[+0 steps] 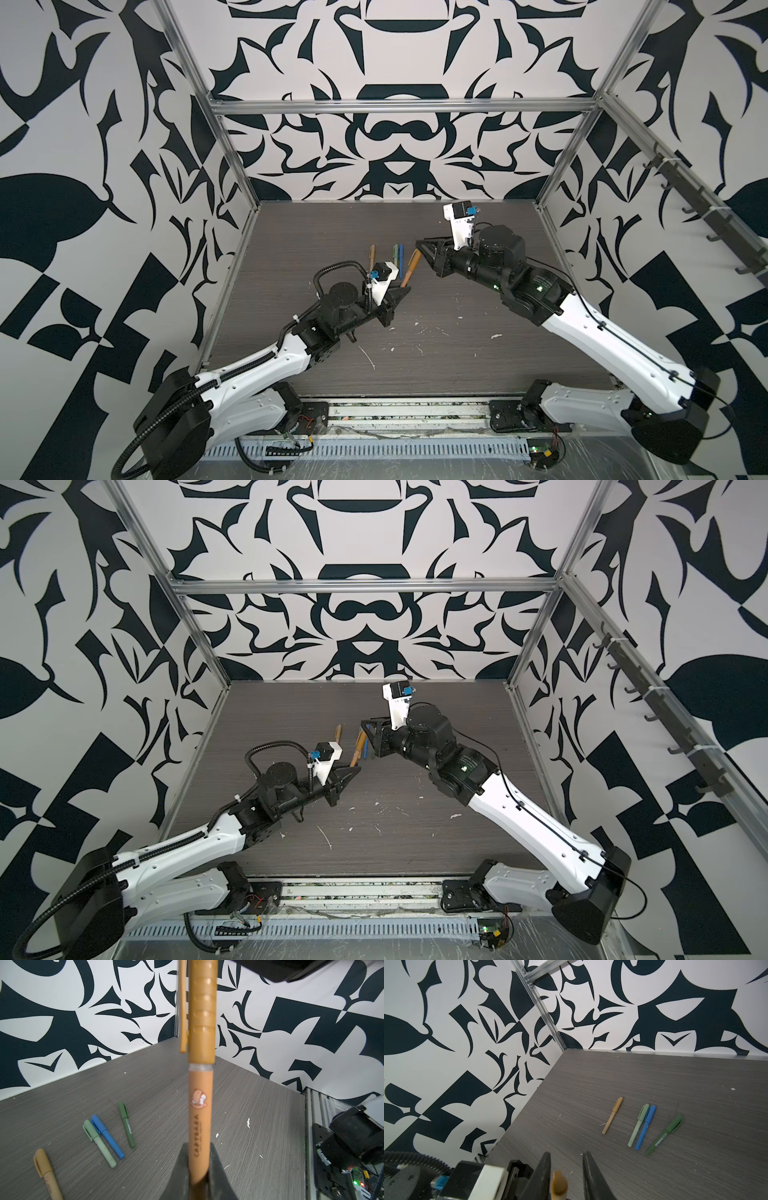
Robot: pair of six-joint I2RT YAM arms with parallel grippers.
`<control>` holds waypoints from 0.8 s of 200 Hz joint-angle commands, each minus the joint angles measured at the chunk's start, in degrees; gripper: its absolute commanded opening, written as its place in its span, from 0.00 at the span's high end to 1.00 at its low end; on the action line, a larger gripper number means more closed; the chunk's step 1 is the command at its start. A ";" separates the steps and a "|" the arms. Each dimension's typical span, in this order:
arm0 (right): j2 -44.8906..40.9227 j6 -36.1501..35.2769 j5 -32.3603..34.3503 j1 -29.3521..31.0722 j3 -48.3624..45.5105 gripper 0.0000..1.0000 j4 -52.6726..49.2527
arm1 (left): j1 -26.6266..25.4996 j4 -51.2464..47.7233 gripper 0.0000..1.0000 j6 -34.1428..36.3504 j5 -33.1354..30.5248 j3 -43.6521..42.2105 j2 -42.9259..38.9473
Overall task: Insert the pens into the pen caps
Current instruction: 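Press the right gripper down on the cap top while the left holds the pen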
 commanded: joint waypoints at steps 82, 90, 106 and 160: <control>-0.36 2.97 -2.38 0.04 -1.98 0.80 2.83 | 0.17 0.50 1.00 -0.68 0.01 3.11 1.44; -0.36 3.05 -2.77 0.04 -2.25 0.89 3.15 | 0.17 0.48 1.00 -0.81 0.07 3.22 1.47; -0.45 3.13 -3.50 0.05 -2.67 0.97 3.67 | 0.17 0.34 1.00 -1.18 0.00 3.46 1.57; -0.53 2.84 -5.98 0.09 -7.23 1.00 7.93 | 0.17 0.61 1.00 -4.01 -4.31 5.46 1.99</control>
